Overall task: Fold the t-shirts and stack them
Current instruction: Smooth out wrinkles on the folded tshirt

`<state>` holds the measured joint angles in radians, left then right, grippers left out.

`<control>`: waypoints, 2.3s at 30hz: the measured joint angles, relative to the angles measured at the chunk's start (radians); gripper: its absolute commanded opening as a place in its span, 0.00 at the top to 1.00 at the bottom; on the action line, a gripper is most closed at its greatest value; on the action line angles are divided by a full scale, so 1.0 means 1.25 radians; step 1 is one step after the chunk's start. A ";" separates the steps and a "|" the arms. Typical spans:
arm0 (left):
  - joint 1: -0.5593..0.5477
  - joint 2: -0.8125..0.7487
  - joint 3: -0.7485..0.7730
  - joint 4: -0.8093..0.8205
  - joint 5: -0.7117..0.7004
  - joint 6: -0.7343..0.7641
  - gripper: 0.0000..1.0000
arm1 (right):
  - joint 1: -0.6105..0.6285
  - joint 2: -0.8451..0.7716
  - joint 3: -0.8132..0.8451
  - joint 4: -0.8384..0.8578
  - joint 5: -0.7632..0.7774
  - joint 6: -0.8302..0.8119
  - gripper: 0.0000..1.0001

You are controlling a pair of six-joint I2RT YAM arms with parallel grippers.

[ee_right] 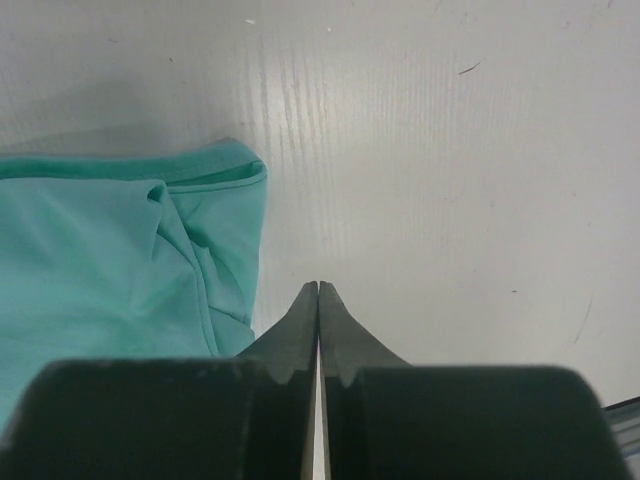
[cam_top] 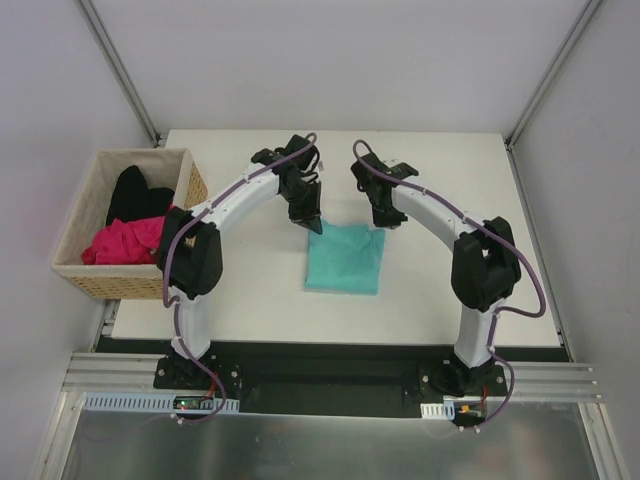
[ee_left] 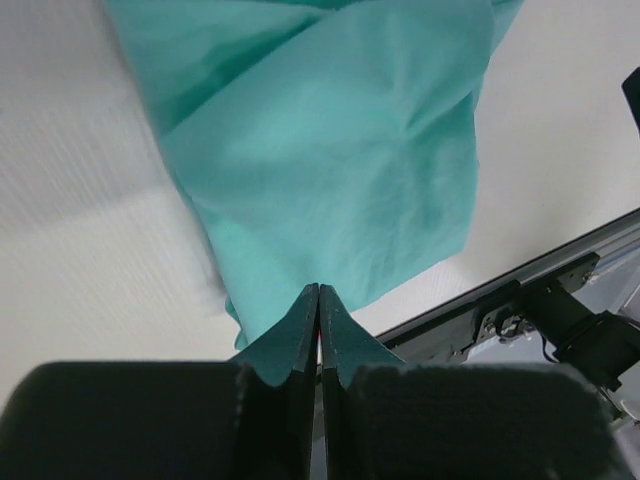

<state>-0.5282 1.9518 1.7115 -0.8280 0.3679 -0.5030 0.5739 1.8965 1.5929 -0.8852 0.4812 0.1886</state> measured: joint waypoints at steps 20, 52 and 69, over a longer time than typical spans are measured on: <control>0.100 0.203 0.151 -0.085 0.016 0.081 1.00 | 0.005 0.063 0.134 -0.011 -0.040 -0.015 0.99; 0.099 0.164 0.189 -0.106 0.034 0.063 1.00 | 0.011 0.137 0.168 0.015 -0.154 -0.042 1.00; 0.066 0.146 0.189 -0.114 0.041 0.038 1.00 | 0.005 0.168 0.152 0.036 -0.183 -0.042 0.99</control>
<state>-0.4454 2.1338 1.9476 -0.9703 0.4191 -0.4549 0.5800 2.1071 1.7828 -0.8406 0.2527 0.1368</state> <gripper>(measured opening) 0.003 0.009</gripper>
